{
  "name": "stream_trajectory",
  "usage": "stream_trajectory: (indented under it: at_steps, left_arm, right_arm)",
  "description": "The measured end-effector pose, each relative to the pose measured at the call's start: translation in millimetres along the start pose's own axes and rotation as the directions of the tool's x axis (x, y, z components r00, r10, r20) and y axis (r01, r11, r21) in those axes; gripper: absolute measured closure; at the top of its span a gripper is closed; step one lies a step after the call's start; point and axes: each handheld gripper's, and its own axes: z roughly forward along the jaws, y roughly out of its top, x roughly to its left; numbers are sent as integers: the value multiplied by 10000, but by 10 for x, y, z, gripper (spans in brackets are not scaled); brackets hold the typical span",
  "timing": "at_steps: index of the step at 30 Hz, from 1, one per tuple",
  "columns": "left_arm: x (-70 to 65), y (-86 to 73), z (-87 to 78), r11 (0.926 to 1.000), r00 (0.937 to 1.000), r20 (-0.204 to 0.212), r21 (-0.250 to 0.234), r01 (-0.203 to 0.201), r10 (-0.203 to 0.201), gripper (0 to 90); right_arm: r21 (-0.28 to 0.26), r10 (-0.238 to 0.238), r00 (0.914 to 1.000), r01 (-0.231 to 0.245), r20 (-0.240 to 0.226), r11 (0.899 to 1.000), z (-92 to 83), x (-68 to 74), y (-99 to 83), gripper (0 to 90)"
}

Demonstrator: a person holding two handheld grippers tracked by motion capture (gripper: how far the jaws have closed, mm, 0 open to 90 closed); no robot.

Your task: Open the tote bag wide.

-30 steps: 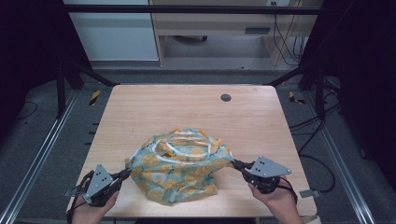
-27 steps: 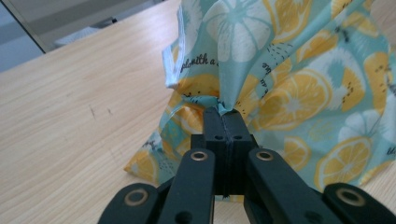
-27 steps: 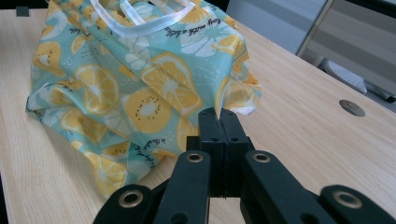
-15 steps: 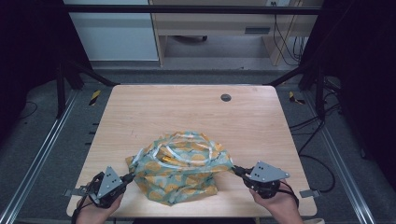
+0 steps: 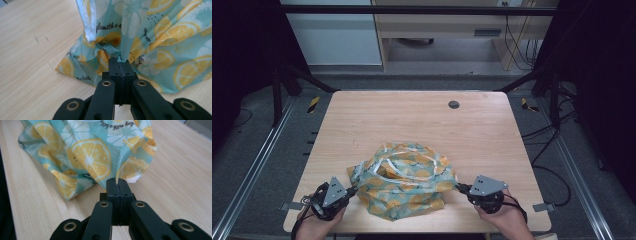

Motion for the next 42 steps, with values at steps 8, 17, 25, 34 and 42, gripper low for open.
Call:
stream_trajectory:
  at_steps: [8, 17, 25, 34, 42]
  left_arm:
    - [93, 41, 110, 9994, 9995, -314, 348, 76, -65, 900]
    - [113, 25, 158, 9984, 9995, -268, 531, 195, -181, 900]
    - [114, 21, 146, 9981, 9986, -329, 439, 438, -424, 809]
    - [78, 5, 52, 9942, 9944, -119, -245, 1052, -1055, 660]
    - [50, 11, 36, 9958, 9961, -21, -271, 879, -880, 625]
  right_arm:
    - [778, -139, 9999, 144, -72, 9969, 195, -41, -12, 900]
    - [1085, -17, 9998, 38, -199, 9941, 265, -28, -43, 891]
    - [915, 159, 9998, -167, 100, 9957, 222, -38, -47, 726]
    - [227, 898, 9950, -908, 430, 9956, 103, -44, 38, 291]
    - [-120, 867, 9962, -867, -21, 9962, 176, -187, 537, 255]
